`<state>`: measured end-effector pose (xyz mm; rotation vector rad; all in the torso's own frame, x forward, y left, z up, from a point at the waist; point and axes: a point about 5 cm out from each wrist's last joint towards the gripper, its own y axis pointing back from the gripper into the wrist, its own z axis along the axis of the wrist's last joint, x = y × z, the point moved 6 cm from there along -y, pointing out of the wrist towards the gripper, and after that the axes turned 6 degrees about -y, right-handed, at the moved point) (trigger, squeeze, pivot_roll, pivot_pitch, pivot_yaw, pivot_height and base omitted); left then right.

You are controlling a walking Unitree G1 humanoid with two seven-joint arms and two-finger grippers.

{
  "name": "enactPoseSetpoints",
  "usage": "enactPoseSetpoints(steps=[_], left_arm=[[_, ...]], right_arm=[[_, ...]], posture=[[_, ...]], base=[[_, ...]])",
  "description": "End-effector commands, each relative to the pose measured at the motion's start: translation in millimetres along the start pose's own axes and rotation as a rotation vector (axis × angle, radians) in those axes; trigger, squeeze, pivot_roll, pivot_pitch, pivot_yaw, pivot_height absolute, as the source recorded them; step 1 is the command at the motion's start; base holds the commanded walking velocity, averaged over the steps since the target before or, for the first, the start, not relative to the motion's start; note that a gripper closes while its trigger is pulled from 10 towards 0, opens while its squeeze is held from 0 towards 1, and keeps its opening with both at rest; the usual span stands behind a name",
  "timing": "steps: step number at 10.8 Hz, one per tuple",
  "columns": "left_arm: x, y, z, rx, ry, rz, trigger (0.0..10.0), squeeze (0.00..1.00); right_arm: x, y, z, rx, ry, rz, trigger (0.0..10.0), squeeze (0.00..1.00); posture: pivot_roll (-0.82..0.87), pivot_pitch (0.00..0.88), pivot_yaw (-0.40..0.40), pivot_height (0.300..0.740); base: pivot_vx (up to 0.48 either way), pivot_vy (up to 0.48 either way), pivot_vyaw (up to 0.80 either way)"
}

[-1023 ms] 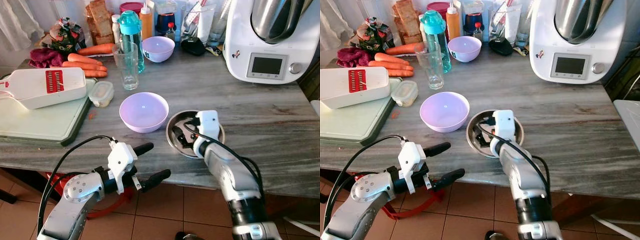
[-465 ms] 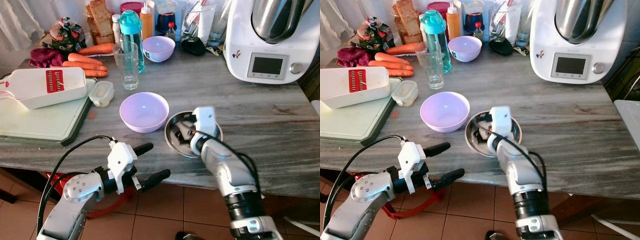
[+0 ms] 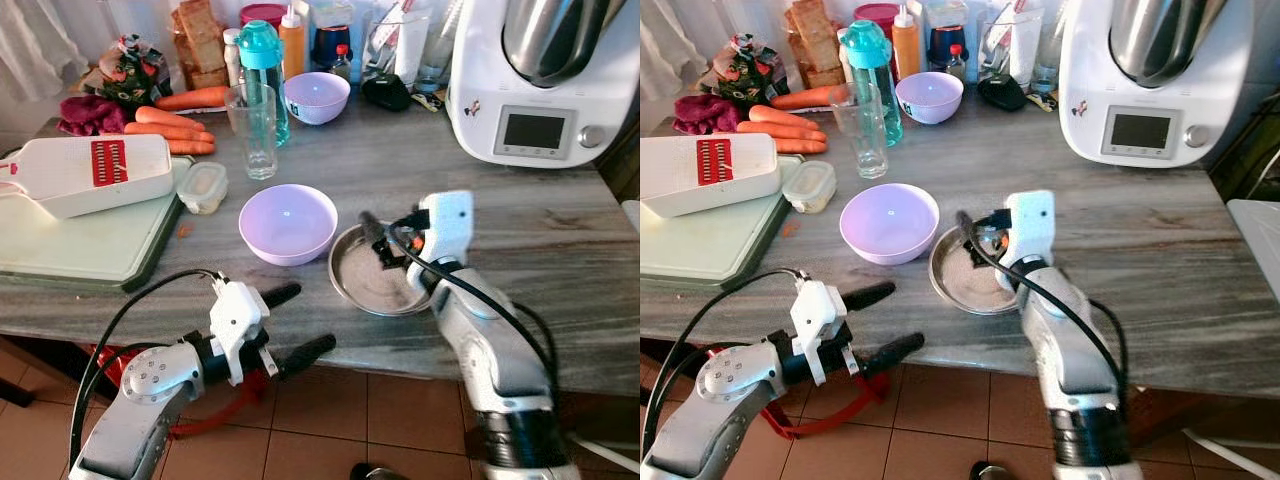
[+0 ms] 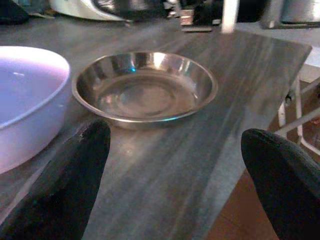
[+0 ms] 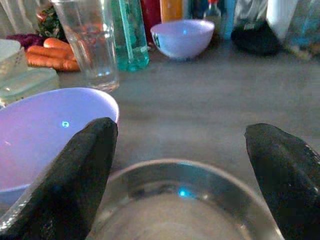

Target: Setting the table

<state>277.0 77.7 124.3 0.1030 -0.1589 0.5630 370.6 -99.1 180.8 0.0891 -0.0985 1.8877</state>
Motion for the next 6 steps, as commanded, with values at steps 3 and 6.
enactPoseSetpoints(steps=[3, 6], left_arm=[[2.8, 16.1, -2.7, 0.008, 0.043, 0.042, 10.0, 0.0], [34.2, 23.9, 0.9, -0.037, 0.11, 0.233, 10.0, 0.0]], right_arm=[[-3.7, 27.6, -0.2, -0.034, 0.081, -0.036, 10.0, 1.0], [-9.7, 45.7, -0.3, -0.049, 0.092, -0.067, 10.0, 0.6]], posture=[[-0.01, 0.115, -0.014, 0.74], [-0.01, 0.104, -0.01, 0.74]], base=[[0.0, 0.0, 0.0], [0.0, 0.0, 0.0]])
